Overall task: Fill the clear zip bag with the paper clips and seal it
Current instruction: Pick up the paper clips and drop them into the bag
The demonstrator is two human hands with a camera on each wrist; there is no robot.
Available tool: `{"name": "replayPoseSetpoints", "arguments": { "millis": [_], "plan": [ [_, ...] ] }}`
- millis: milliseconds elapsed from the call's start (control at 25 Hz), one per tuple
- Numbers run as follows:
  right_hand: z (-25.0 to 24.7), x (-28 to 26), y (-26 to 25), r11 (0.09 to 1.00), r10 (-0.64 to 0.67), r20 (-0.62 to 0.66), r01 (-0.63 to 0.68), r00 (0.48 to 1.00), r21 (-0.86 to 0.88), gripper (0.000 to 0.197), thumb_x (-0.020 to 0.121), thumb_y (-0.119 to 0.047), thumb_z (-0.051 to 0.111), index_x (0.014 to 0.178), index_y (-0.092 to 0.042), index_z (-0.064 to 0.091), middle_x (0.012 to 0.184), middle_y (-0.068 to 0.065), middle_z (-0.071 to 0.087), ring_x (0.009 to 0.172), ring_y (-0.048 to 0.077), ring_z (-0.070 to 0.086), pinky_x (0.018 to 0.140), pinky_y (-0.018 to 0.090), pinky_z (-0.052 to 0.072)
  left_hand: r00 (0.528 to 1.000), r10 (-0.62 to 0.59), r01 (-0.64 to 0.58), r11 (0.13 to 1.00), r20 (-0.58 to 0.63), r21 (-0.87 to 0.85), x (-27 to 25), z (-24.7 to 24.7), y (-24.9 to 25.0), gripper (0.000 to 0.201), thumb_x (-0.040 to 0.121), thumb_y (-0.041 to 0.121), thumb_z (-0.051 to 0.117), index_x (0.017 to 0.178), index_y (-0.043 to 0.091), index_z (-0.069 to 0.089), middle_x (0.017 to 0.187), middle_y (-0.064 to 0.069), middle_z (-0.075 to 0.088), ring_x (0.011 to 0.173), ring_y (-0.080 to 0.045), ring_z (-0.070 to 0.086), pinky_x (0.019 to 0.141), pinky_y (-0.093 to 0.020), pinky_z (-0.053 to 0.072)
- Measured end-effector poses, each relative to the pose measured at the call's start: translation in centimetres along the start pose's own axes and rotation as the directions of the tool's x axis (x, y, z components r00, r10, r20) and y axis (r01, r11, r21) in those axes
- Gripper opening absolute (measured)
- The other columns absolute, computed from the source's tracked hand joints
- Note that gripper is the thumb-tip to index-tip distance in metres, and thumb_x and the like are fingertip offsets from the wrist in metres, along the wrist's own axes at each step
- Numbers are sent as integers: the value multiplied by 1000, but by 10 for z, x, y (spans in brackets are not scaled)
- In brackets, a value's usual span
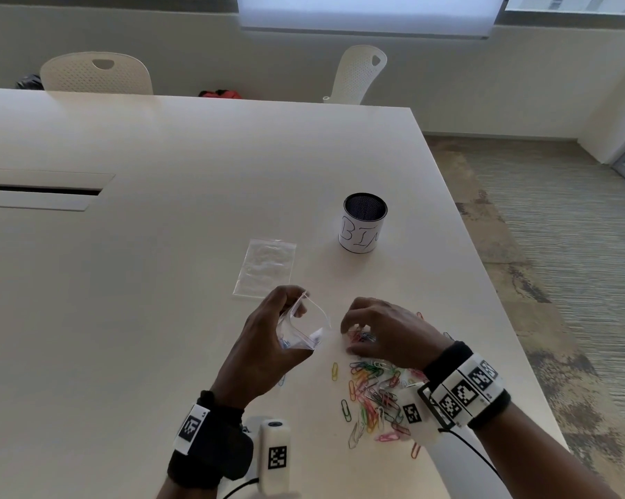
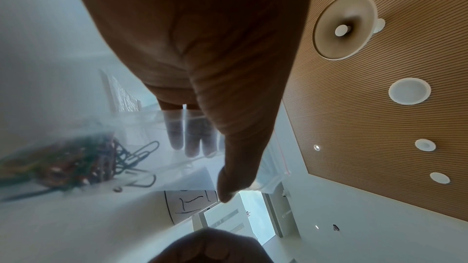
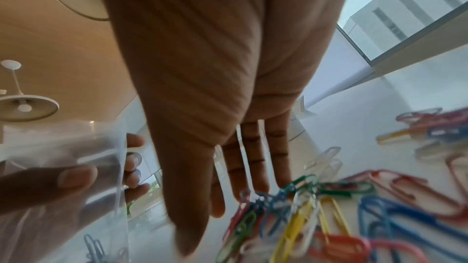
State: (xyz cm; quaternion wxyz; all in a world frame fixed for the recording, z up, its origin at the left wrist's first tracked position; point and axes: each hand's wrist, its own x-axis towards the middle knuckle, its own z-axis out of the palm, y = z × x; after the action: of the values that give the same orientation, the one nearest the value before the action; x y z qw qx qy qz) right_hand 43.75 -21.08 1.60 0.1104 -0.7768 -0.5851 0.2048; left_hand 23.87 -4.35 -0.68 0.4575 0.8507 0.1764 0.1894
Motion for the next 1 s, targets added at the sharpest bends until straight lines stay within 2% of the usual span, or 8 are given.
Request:
{"name": "replayPoseSetpoints", "arguments": {
  "millis": [80, 160, 320, 520, 600, 800, 920, 1000],
  "plan": [
    [-6, -7, -1, 997, 22, 69, -17, 997, -71, 60, 82, -54, 79, 136, -36, 60, 135, -16, 55, 121, 5, 53, 96, 25, 49, 1000, 1, -1, 1000, -1, -4, 0, 0, 0, 65, 80, 18, 93, 131, 33, 55, 112, 17, 63, 114, -8, 65, 93, -32, 60],
    [-7, -13, -1, 993, 36, 107, -23, 994, -119, 67, 80, -55, 80, 141, -38, 56, 139, -14, 53, 124, 7, 51, 98, 28, 51, 1000, -3, 3, 1000, 5, -8, -1, 1, 0, 65, 81, 18, 93, 131, 34, 55, 112, 18, 63, 115, -8, 64, 92, -32, 61],
    [-1, -18, -3, 998, 27, 59, -23, 998, -59, 44, 89, -43, 77, 129, -30, 67, 133, -9, 58, 116, 9, 59, 96, 27, 54, 1000, -2, 2, 1000, 8, -8, 0, 3, 1, 66, 80, 17, 93, 131, 34, 54, 113, 19, 63, 114, -6, 64, 94, -33, 61],
    [10, -14, -11, 998, 27, -16, -27, 1000, -61, 14, 98, -24, 71, 111, -21, 74, 120, -6, 66, 97, 11, 69, 81, 16, 50, 1000, 1, -1, 1000, 14, -1, 0, 3, 1, 67, 81, 19, 93, 131, 39, 51, 114, 20, 63, 117, -5, 63, 94, -35, 62],
    [12, -13, -11, 997, 30, -36, -32, 999, -67, 10, 97, -19, 71, 106, -19, 74, 114, -4, 68, 91, 11, 70, 78, 17, 53, 1000, 0, 0, 1000, 13, -2, -1, 3, 2, 67, 82, 20, 92, 130, 39, 51, 114, 19, 63, 117, -6, 63, 94, -36, 62],
    [12, -14, -6, 998, 63, -87, -63, 994, 5, 7, 93, -11, 75, 98, -16, 76, 103, -3, 71, 86, 11, 69, 83, 24, 60, 1000, -3, 3, 1000, 11, -6, -2, 2, 2, 65, 83, 23, 92, 131, 39, 51, 114, 18, 63, 116, -5, 62, 92, -31, 61],
    [9, -18, 0, 980, 130, -153, -103, 980, 172, 6, 89, -13, 80, 93, -16, 78, 93, -4, 75, 81, 7, 71, 78, 23, 61, 1000, -4, 4, 1000, 5, -11, -3, 1, 1, 63, 83, 25, 91, 132, 37, 52, 114, 16, 63, 116, -6, 62, 90, -24, 58],
    [5, -23, 2, 926, 216, -182, -143, 959, 349, 7, 86, -13, 83, 91, -17, 80, 88, -6, 78, 78, 6, 74, 80, 26, 64, 1000, -3, 3, 1000, 2, -13, -3, 1, 0, 64, 83, 24, 91, 131, 37, 52, 114, 17, 63, 116, -5, 62, 90, -20, 57]
  ]
}}
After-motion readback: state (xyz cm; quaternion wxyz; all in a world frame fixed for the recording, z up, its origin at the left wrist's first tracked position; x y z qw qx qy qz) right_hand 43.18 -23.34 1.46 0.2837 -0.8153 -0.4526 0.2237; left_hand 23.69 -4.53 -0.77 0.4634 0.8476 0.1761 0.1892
